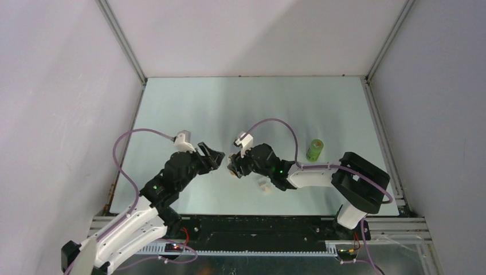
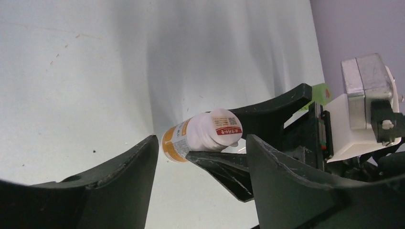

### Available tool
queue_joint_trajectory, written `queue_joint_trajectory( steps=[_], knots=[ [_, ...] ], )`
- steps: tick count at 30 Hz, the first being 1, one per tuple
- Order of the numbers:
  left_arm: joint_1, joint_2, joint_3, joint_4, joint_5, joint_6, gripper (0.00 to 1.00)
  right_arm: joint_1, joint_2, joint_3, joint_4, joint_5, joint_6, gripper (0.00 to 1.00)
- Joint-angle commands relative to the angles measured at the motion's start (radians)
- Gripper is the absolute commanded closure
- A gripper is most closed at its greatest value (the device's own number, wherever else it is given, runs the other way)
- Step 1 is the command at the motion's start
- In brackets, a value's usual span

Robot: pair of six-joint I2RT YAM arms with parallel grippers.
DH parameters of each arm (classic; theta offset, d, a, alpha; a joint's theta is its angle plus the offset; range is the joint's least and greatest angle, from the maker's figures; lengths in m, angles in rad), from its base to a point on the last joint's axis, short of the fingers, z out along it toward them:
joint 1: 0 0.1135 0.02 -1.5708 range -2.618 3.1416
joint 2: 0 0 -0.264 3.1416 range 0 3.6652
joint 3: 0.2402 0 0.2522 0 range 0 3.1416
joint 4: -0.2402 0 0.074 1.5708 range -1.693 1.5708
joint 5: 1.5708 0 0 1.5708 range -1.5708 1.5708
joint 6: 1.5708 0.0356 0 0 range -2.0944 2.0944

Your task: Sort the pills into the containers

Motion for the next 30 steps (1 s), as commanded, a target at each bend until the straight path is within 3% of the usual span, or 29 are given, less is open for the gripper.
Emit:
queue_joint_trajectory(
  steps=[1, 5, 8, 13, 17, 22, 30],
  knots=[
    [0.034, 0.023, 0.018, 0.049, 0.078, -0.056, 0.29, 0.012, 0.04, -0.014, 0.13, -0.003, -0.024, 0.54],
    [0.047, 0.035, 0.016, 0.049, 0.095, -0.073, 0.31, 0.016, 0.072, -0.023, 0.138, -0.028, -0.036, 0.41],
    [0.054, 0.042, 0.012, 0.046, 0.103, -0.082, 0.3, 0.025, 0.068, -0.028, 0.124, -0.018, -0.038, 0.22],
    [0.059, 0.044, 0.002, 0.04, 0.109, -0.091, 0.26, 0.032, -0.02, -0.027, 0.023, -0.016, 0.001, 0.03],
    [0.06, 0.051, 0.0, 0.043, 0.118, -0.092, 0.25, 0.005, -0.141, -0.027, -0.116, -0.102, 0.072, 0.02],
    [0.06, 0.07, -0.01, 0.076, 0.143, -0.098, 0.3, -0.078, -0.264, -0.027, -0.257, -0.382, 0.206, 0.06],
    [0.062, 0.092, -0.059, 0.14, 0.172, -0.199, 0.41, -0.224, -0.304, -0.003, -0.343, -0.444, 0.579, 0.19]
  ],
)
